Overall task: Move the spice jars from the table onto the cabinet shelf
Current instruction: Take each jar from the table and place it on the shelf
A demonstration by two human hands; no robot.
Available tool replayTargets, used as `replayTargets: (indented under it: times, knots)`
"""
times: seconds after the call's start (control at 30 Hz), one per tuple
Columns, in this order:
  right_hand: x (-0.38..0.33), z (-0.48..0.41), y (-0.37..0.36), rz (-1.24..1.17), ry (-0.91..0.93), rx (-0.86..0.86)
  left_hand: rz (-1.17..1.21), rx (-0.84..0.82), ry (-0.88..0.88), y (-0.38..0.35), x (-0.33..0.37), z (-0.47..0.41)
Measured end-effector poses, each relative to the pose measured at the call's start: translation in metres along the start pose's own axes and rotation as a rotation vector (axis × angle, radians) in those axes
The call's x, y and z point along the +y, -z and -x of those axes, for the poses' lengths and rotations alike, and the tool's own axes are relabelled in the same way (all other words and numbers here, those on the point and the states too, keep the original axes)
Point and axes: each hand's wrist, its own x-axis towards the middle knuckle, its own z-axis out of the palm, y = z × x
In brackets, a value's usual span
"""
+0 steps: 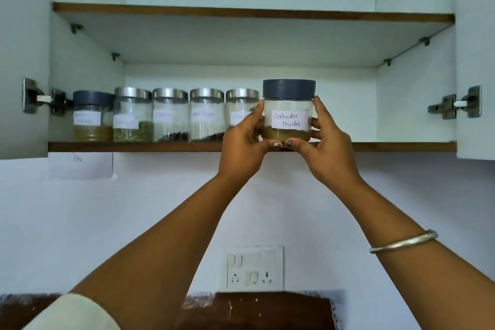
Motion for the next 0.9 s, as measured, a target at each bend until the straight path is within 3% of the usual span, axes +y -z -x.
replayTargets:
  times: [0.4,0.67,0.9]
  knots:
    - [0.057,-0.039,-0.013,0.024,-0.053,-0.064,-0.231,0.087,0.014,-0.030,-0.042,-0.035]
    - [0.054,-0.046,-0.020,0.309,-0.092,-0.087,-0.580,0.133,-0.125,-0.038,-0.052,-0.032]
    - [0.050,-0.053,-0.028,0.462,-0.087,-0.117,-0.714,0.131,-0.079,-0.043,-0.052,-0.036]
